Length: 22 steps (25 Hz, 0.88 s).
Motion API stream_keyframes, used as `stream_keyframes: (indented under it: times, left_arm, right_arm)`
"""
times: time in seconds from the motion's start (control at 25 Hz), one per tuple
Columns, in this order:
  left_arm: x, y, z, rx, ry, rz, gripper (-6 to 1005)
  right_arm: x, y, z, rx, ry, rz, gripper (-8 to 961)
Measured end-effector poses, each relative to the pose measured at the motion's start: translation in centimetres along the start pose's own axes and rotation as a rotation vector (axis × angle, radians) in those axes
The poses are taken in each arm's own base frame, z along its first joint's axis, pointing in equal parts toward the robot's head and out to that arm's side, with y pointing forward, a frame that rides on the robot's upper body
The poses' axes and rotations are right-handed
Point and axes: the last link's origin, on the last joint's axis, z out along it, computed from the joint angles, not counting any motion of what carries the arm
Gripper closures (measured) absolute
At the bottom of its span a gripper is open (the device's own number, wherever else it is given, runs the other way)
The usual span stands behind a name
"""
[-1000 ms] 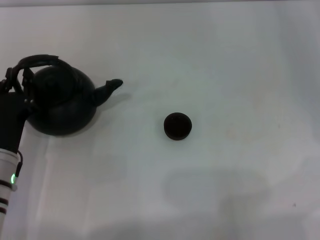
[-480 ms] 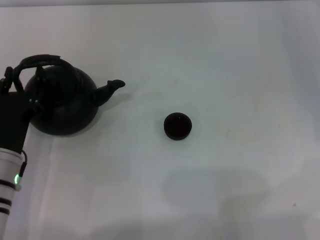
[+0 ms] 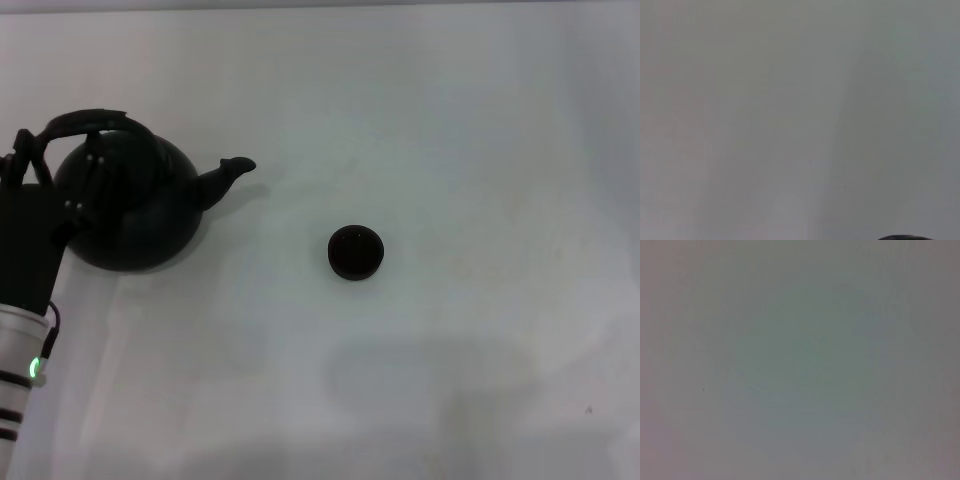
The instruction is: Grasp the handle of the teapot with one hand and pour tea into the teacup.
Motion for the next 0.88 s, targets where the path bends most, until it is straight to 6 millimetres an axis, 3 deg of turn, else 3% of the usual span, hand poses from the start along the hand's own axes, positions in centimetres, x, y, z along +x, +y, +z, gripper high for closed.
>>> stream_keyframes:
  times: [0.6,0.88]
  left_arm:
    - [0.2,0.4,-2.9,-0.029,0.026,0.001,240]
    - [1.7,0.4,-5.4,-0.022,0.135,-0.012,242]
  right_arm:
    - [-0.4,-0.2,0.2,0.001,-0.004,-0.008,88]
    - [-0.5,-0.6,0.0,0.006,-0.006,-0.006,88]
